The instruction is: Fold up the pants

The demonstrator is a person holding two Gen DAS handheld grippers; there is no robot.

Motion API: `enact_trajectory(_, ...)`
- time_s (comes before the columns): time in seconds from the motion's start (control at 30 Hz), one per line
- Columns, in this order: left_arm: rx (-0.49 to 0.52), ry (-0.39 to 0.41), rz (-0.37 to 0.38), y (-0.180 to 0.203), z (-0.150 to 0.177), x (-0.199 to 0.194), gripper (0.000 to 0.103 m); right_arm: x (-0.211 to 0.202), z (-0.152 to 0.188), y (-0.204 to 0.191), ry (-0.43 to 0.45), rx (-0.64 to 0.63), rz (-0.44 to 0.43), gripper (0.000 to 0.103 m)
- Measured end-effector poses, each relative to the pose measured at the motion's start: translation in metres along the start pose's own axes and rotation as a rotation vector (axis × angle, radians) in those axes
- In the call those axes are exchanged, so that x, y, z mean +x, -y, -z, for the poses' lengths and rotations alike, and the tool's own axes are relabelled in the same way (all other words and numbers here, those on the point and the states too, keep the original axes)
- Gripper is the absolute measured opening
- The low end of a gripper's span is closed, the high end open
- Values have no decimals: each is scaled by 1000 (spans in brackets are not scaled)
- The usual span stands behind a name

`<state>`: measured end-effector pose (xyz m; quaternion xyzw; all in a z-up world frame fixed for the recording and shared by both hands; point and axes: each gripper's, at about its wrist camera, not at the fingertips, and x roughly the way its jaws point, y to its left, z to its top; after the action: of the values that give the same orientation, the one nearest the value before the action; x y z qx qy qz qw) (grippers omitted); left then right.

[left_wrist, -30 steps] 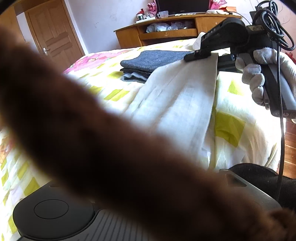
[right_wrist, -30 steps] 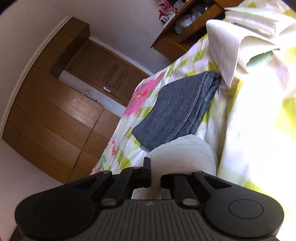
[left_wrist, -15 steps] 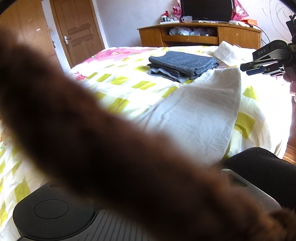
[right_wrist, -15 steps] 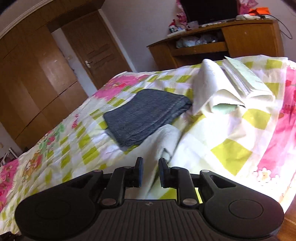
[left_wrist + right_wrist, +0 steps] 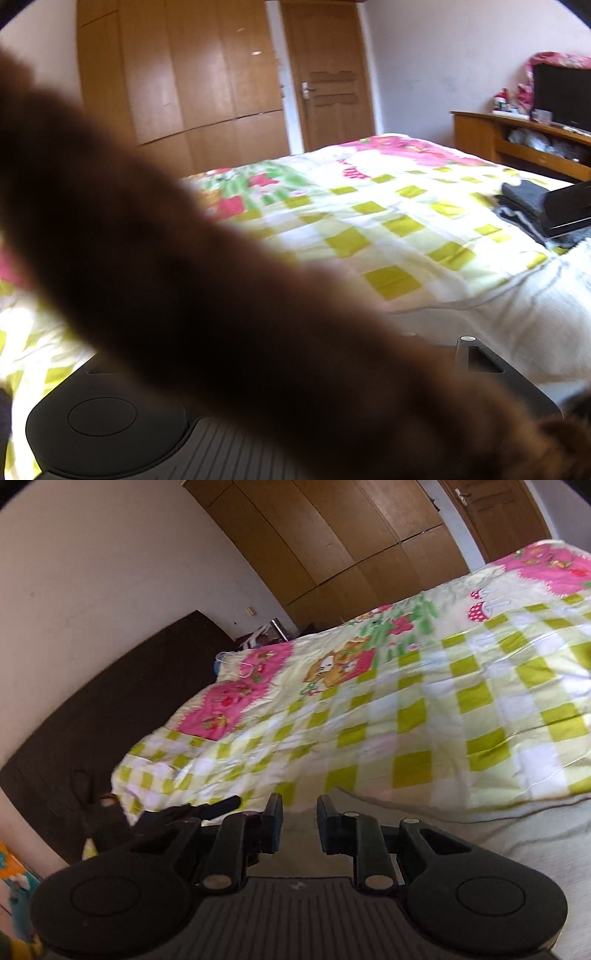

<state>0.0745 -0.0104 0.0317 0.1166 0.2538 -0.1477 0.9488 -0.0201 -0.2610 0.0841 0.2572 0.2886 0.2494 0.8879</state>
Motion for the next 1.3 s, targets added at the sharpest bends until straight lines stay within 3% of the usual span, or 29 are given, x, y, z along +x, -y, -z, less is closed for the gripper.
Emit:
enact_trajectory(0.1,-23,-45,-71,-17,8,17,76,-10,-7,-13,55,44,-91,36)
enact_trajectory(0.17,-15,-82,-86,-23,14,22,76,-10,-16,-16,78,36,-68,36)
enact_trajectory(0.2,-1,-92,-78,-24,19,19,76,-2,-22,-16,59,-1,-16,37)
enact_trajectory(0.33,70,-133,-39,-19,39,8,76,60,-30,2,-96,-145,111,37)
enact_trajectory(0.5,45,-153,-19,-25,43,-2,77,143,-25,29,-292,-225,96,37)
enact_trajectory(0.57,46,-161,-26,-31,43,-3,77,166,-23,35,-327,-257,91,37)
enact_trajectory(0.8,1,-203,-27,-59,49,0,77,208,-22,47,-482,-297,47,39)
enact_trajectory(0.83,-3,-205,-29,-62,50,0,77,209,-21,46,-485,-310,58,39)
enact_trajectory(0.9,-4,-204,-38,-67,52,0,77,211,-21,42,-481,-325,77,22)
enact_trajectory(0.93,-4,-205,-42,-69,53,0,77,211,-23,40,-474,-317,91,20)
enact_trajectory(1.3,-30,-180,-68,-82,60,-6,77,216,-37,28,-383,-344,196,19)
